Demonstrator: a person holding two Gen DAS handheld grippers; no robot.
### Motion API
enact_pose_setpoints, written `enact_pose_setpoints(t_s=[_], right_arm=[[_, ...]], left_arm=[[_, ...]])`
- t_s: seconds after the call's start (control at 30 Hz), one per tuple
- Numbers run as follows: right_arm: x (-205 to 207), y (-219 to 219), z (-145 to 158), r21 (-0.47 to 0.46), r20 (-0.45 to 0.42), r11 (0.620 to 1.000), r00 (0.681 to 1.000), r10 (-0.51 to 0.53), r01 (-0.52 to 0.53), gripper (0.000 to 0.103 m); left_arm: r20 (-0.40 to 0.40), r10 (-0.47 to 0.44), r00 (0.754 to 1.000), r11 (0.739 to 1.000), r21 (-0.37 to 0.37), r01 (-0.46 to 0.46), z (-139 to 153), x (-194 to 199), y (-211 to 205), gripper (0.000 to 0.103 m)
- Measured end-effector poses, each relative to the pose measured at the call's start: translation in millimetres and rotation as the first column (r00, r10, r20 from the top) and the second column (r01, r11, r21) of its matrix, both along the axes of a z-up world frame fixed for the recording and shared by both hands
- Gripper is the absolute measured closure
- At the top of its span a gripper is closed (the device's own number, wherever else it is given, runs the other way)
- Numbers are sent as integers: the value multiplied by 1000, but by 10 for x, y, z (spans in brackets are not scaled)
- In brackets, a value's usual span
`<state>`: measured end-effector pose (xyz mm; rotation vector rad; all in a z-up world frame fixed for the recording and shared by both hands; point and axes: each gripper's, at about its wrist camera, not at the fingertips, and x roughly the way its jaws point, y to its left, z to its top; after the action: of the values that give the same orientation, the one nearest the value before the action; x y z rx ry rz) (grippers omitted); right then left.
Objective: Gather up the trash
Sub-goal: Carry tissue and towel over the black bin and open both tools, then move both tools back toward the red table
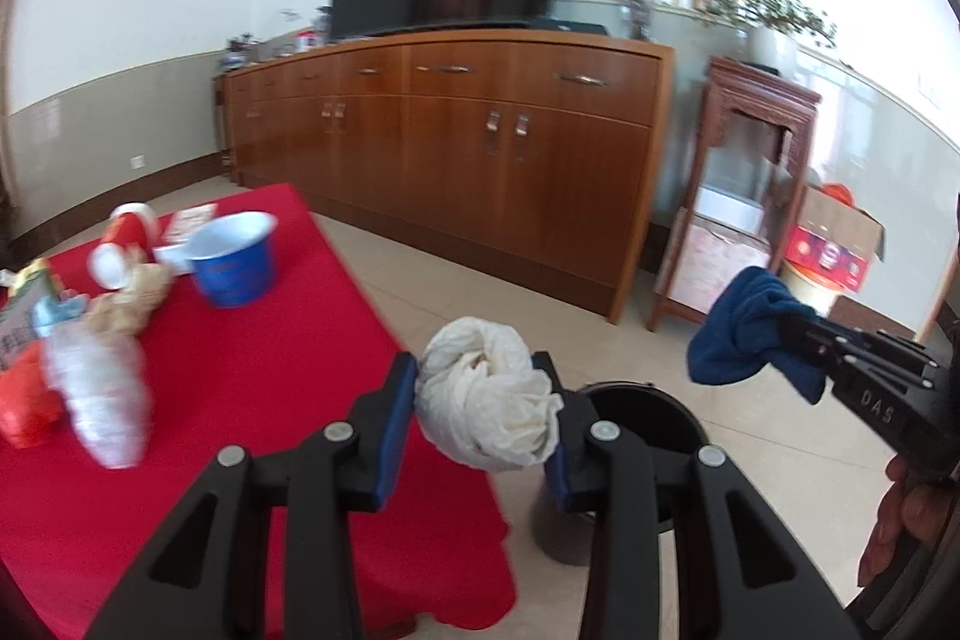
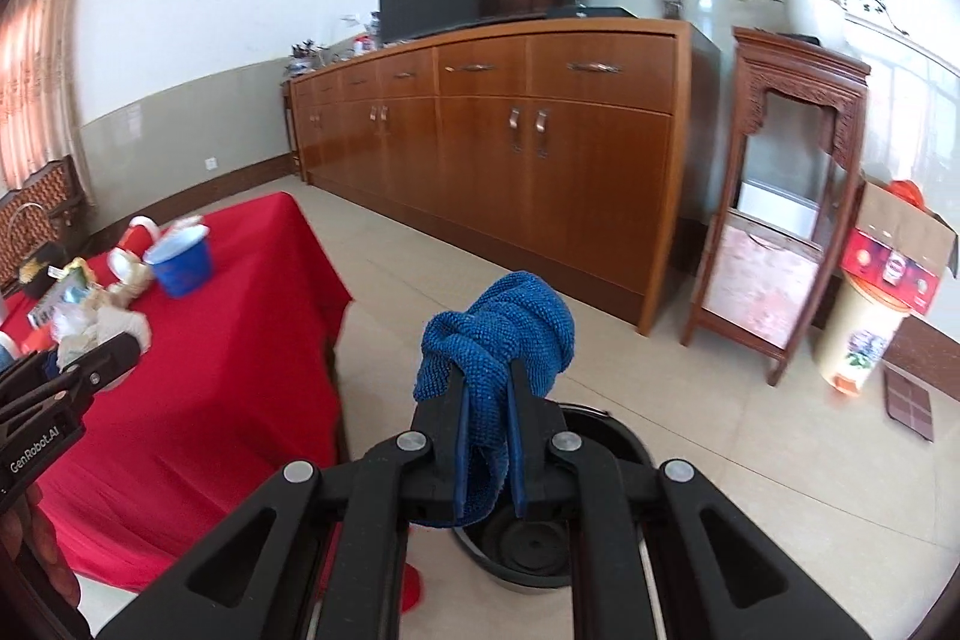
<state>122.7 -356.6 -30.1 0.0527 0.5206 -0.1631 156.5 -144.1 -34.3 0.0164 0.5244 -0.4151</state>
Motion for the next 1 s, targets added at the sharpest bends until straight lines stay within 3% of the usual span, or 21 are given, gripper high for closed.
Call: enact_pose_setpoints(t_s=[0.27,0.63,0.67,0.7,0.77,0.83,1.0], right_arm=[[-12,-569,-295,-13,-88,1000,996,12,-13,92],[565,-1126,-961,44,-233,994,966,111,-104,91],[608,-1142,-1008,42,-243,992,962,122,-115,91],[680,-1191,-1091,46,-260,991,956,136,-128,90],[798,-1281,-1212,106,-289,985,944,160,-134,79],[928,-1435,-1407,145,-343,986,931,127,-81,26],[967,-1700,-1475,147,-375,988,927,2,58,22]], left_arm=[[-105,-148,983,988,19,151,-286,246,-793,64],[-236,-183,954,980,28,195,-904,640,-1413,61],[-252,-199,947,978,7,207,-956,674,-1444,56],[-278,-218,935,975,-14,223,-1020,722,-1488,40],[-310,-200,929,978,-12,206,-1148,794,-1512,14],[-325,-161,932,984,23,179,-1229,808,-1458,13],[-293,-39,955,990,121,77,-1129,659,-1241,10]])
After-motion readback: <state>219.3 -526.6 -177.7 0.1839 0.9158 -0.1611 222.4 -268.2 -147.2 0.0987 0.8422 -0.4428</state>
